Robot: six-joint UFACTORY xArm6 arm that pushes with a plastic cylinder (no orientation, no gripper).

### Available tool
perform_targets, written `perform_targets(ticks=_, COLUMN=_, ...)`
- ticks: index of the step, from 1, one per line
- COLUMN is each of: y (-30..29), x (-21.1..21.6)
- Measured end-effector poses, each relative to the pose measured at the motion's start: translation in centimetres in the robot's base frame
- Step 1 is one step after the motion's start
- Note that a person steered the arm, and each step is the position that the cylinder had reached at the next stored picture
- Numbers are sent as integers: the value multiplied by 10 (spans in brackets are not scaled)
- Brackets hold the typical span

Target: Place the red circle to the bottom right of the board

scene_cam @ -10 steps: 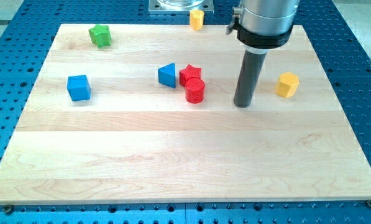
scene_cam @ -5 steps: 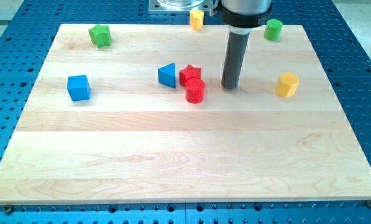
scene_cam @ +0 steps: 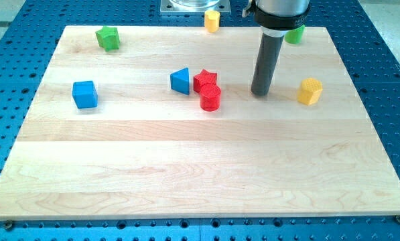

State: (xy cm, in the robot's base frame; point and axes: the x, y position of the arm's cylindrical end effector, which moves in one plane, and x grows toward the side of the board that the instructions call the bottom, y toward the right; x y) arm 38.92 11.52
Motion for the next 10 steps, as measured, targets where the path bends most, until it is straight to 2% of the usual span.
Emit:
perform_targets(ticks=2, y=-60, x=8)
perform_targets(ticks=4, y=-134, x=40)
perform_targets(ticks=5, y=-147, x=45)
perform_targets(ticks=7, y=-173, x=95)
perform_targets(ticks=9, y=-190, x=99)
perform_targets(ticks=10, y=-192, x=130)
